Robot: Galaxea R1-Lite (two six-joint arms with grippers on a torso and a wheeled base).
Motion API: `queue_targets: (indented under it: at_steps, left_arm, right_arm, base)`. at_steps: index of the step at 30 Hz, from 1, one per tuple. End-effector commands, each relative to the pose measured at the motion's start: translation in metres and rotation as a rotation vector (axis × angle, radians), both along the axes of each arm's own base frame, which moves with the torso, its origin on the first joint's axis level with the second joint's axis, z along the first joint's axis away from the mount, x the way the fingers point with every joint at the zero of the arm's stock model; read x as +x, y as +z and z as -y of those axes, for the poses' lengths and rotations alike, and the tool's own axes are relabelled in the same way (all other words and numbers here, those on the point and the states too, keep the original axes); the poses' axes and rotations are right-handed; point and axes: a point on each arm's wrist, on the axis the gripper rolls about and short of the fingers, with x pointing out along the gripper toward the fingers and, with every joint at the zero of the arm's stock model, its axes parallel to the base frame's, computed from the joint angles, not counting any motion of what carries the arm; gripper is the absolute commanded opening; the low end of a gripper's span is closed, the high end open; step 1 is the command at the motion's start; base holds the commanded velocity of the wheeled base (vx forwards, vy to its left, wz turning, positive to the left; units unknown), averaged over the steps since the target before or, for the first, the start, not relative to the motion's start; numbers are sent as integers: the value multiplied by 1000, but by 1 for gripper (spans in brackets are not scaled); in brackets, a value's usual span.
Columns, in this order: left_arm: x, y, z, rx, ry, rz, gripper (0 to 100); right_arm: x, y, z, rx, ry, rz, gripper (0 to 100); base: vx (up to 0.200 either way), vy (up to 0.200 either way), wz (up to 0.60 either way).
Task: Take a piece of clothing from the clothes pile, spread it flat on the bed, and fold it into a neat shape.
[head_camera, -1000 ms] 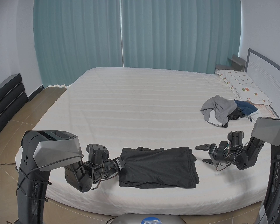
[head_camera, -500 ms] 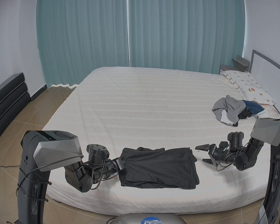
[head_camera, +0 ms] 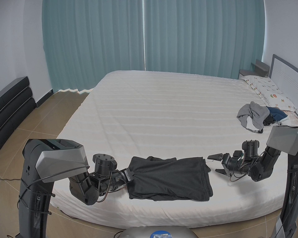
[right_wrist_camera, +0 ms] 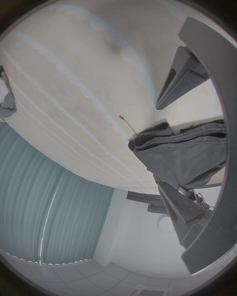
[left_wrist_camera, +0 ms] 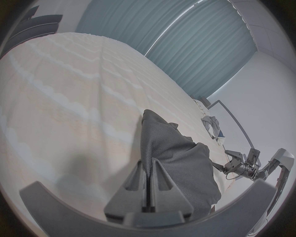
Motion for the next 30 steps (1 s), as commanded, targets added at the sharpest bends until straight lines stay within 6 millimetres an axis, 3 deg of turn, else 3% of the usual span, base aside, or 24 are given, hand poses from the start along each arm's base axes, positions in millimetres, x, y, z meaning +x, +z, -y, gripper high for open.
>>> queue_targets:
  at_steps: [1,9,10,25,30]
  left_arm:
    - [-2,0,0,2,-3,-5,0]
    - [-8,-3,2,9,-13,-22,0]
    - [-8,-3,2,10,-15,-23,100]
    - [-19,19,-1,-12,-23,-4,100]
    - [-13,27,-3,-20,0,28,100]
  right_arm:
    - [0,-1,0,-1,2,-1,100]
    - [0,-1,0,-1,2,-1,100]
    - [0,0,0,-1,2,0,100]
    - [0,0,-1,-3,-3,2,100]
    - [-3,2,-17,-53,-14,11,100]
  base:
    - [0,0,0]
    - [0,0,0]
    - [0,0,0]
    - [0,0,0]
    - [0,0,0]
